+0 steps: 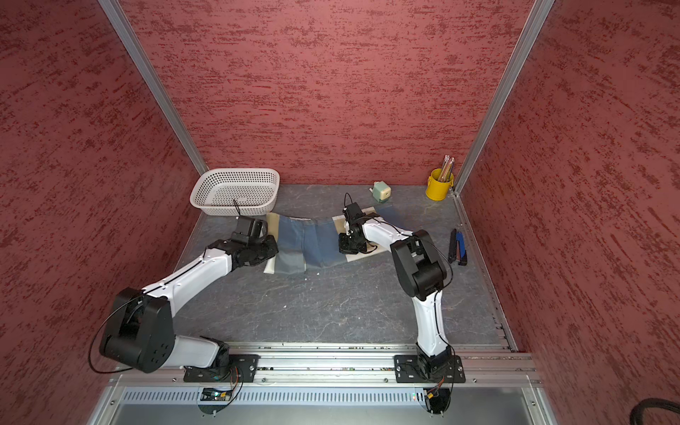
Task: Roll up the pillowcase
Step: Roll the pillowcase at the center of the board.
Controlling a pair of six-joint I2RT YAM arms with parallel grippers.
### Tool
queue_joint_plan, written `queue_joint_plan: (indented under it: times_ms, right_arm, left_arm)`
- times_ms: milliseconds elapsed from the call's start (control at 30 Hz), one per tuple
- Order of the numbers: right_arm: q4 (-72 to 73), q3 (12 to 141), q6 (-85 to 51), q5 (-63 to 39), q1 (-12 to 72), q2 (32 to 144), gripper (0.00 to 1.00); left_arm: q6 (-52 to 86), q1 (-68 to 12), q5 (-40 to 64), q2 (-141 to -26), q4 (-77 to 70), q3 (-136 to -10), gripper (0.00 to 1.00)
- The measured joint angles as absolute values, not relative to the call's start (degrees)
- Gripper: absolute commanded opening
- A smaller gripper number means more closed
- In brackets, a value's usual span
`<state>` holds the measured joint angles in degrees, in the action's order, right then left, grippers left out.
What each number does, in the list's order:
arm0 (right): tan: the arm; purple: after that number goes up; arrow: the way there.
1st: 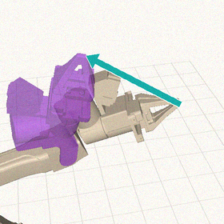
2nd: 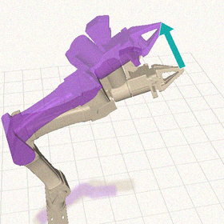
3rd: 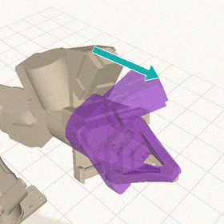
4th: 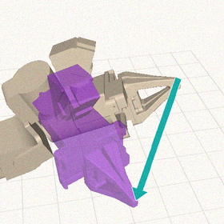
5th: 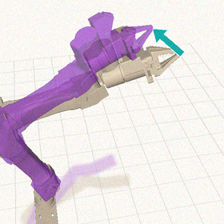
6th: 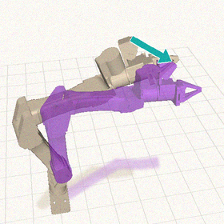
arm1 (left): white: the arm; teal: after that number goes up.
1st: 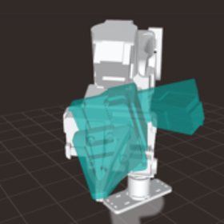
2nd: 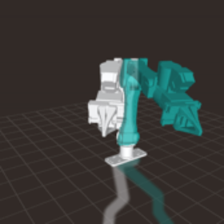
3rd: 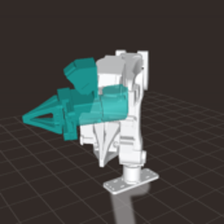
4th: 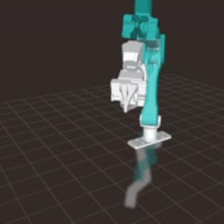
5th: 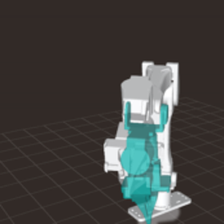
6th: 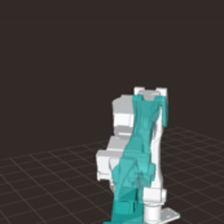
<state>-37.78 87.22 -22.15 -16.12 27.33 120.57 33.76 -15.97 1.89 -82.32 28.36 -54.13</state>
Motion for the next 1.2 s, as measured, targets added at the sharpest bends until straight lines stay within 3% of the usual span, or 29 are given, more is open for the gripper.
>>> queue_joint_plan:
  times_ms: [467,533,600,900,1200]
  right_arm:
    - [-34.7,89.5,-22.8,-18.9,30.7,123.7,0.04]
    - [-34.7,89.5,-23.0,-18.9,30.7,123.7,0.07]
    - [-34.7,89.5,-23.1,-18.8,30.8,123.7,0.19]
    - [-32.9,84.1,-24.2,-19.4,29.8,119.6,0.37]
    - [-20.8,72.4,-31.6,-29.1,21.8,111.3,0.4]
  left_arm:
    - [32.1,-27.4,-13.9,-104.9,57.6,-87.8,0.0]
    - [32.1,-29.0,-16.9,-108.8,62.0,-94.7,0.0]
    - [31.9,-30.5,-20.1,-113.3,66.7,-102.0,0.0]
    - [29.0,-35.4,-27.6,-128.1,82.0,-124.3,0.0]
    - [25.9,-41.2,-30.1,-141.5,90.3,-144.3,0.02]
